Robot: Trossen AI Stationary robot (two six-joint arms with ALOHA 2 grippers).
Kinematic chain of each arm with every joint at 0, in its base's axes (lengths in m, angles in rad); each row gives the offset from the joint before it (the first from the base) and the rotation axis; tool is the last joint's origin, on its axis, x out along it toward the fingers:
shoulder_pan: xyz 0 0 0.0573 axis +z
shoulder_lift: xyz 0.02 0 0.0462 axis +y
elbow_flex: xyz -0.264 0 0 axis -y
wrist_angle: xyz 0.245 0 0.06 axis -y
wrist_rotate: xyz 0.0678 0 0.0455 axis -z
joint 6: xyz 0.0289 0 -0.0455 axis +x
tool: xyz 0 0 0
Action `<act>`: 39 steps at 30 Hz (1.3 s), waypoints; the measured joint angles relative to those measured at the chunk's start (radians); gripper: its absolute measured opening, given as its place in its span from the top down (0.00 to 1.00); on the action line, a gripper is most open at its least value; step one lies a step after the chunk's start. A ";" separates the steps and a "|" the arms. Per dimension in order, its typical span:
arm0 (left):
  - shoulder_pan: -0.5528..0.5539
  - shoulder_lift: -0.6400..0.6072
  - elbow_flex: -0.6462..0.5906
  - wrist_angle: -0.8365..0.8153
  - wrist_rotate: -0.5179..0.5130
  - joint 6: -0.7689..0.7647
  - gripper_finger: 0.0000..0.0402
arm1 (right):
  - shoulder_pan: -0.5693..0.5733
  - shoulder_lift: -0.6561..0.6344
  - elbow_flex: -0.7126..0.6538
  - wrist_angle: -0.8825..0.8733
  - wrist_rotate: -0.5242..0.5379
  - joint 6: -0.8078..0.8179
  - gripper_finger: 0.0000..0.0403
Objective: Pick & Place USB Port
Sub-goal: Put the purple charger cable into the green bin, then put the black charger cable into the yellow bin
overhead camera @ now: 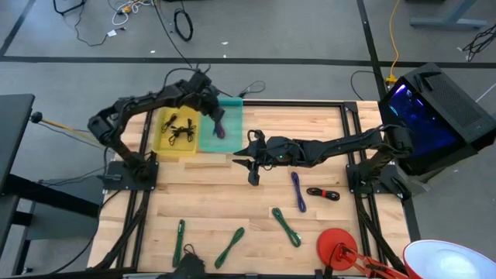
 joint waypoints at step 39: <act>-0.014 0.085 0.153 -0.008 -0.055 -0.023 0.45 | 0.001 0.000 0.000 -0.044 0.000 -0.015 0.73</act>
